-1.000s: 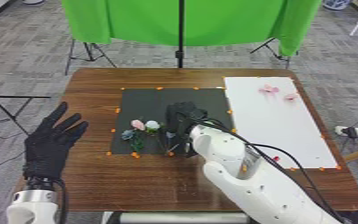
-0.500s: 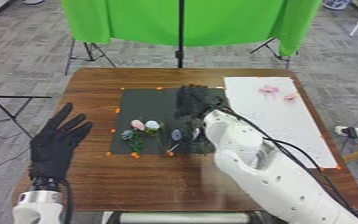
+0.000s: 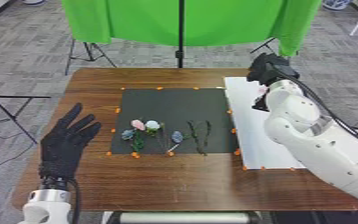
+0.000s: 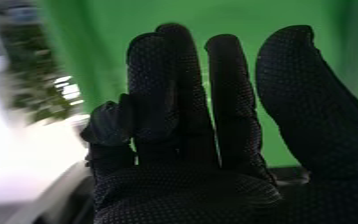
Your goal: Arrange flowers
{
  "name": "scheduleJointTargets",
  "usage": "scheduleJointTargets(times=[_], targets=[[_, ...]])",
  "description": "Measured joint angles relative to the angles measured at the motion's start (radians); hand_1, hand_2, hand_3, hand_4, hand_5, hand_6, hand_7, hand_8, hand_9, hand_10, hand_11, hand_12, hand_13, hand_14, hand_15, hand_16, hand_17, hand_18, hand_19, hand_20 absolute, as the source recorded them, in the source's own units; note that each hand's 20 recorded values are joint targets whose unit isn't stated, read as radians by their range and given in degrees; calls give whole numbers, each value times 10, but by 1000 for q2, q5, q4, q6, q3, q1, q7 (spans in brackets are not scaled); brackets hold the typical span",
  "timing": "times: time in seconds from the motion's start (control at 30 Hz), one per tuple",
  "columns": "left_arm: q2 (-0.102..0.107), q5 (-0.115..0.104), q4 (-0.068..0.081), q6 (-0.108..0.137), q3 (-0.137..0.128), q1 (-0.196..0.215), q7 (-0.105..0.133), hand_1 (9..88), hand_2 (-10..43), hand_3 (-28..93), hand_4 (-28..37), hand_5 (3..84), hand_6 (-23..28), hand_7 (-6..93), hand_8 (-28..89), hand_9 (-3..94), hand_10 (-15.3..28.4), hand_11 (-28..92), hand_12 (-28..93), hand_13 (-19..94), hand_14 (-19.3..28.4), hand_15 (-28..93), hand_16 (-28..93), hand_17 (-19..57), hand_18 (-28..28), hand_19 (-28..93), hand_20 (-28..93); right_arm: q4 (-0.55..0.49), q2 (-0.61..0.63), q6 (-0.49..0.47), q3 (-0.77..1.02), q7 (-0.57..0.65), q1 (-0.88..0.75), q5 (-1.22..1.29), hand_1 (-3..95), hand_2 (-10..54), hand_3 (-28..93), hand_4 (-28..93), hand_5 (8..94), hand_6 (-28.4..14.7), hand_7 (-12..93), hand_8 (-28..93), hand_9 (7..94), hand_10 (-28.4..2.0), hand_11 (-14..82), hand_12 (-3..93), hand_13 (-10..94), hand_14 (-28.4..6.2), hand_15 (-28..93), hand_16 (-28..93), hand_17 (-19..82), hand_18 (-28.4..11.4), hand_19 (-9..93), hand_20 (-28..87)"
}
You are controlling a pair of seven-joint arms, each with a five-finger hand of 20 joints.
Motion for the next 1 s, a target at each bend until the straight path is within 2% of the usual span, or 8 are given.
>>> scheduleJointTargets(times=[0.1,0.27,0.63,0.73,0.83,0.9,0.97,1.0], targets=[[-1,0,2,-1,4,-7,-2,206,71,772,-283,320,58,141,-107,328,185,226,118,245,257,490,-68,-85,242,522,260,109,25,-20,-32,43,62,49,359,-95,825,-283,520,23,192,-147,540,-166,191,134,483,-127,729,87,184,-208,906,550],[-1,1,2,-1,7,-13,-3,205,70,774,-283,319,57,142,-107,327,185,228,117,244,258,492,-69,-86,243,522,260,231,33,-165,-9,47,108,58,344,-95,833,-283,490,30,189,-150,494,-171,168,133,437,-137,734,74,153,-208,893,557],[-4,-1,6,0,3,-17,-6,206,70,774,-283,318,56,144,-109,328,185,230,117,244,258,495,-71,-86,243,522,260,267,-4,-325,132,24,35,58,337,-95,844,-283,446,38,185,-145,484,-167,154,136,422,-145,729,56,137,-211,876,581],[-5,-1,6,0,-2,-17,-12,206,71,773,-283,317,56,145,-109,327,186,230,116,244,257,494,-71,-86,243,522,260,286,-21,-388,138,20,16,55,341,-95,844,-283,442,40,186,-146,487,-166,155,136,426,-146,728,56,139,-211,875,584],[-7,0,6,-1,-7,-16,-19,206,70,774,-283,317,56,145,-109,326,186,228,115,244,257,494,-72,-87,243,522,260,304,-37,-402,138,19,0,48,347,-95,841,-283,450,44,189,-147,494,-165,158,137,432,-144,727,55,144,-211,877,586],[-11,2,6,-1,-11,-16,-26,205,69,775,-283,318,56,145,-110,326,185,228,115,244,257,493,-72,-87,243,522,260,319,-50,-404,138,21,-5,45,366,-95,835,-282,484,50,198,-155,542,-149,176,136,476,-128,726,61,163,-209,886,584],[-14,2,6,-1,-14,-16,-31,205,69,775,-283,318,57,145,-110,326,186,228,116,244,258,494,-71,-87,243,522,260,334,-62,-406,137,25,-7,40,433,-95,797,-282,607,60,227,-143,675,-100,204,152,576,-81,692,126,202,-205,905,561],[-14,2,6,-1,-14,-16,-32,206,69,775,-283,318,57,145,-110,326,186,228,116,244,258,494,-71,-87,243,522,260,340,-67,-405,133,27,-8,34,484,-95,742,-282,672,54,241,-95,753,-79,150,216,624,-53,662,182,225,-204,916,549]])
